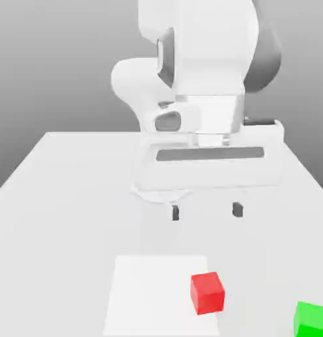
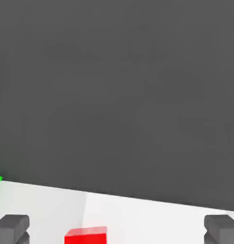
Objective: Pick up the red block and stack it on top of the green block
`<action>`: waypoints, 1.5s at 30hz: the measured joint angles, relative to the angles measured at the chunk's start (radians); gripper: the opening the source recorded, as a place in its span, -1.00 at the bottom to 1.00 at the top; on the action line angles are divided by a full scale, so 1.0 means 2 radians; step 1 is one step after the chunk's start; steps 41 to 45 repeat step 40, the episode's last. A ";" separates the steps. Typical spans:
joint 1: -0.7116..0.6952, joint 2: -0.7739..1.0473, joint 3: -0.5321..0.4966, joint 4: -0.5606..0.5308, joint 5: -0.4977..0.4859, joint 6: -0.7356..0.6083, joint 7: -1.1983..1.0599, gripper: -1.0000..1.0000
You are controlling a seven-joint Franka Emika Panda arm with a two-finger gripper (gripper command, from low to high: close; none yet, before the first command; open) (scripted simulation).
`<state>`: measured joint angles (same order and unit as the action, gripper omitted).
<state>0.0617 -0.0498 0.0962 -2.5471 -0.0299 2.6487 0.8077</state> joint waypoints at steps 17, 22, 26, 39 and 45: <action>0.026 0.184 -0.015 -0.014 -0.027 0.122 0.018 -1.00; 0.019 0.106 -0.003 -0.026 -0.005 0.056 0.002 -1.00; 0.034 0.113 0.023 0.026 -0.011 0.009 -0.050 -1.00; 0.099 0.242 0.062 0.174 -0.076 -0.016 -0.150 1.00; 0.099 0.242 0.062 0.174 -0.076 -0.016 -0.150 1.00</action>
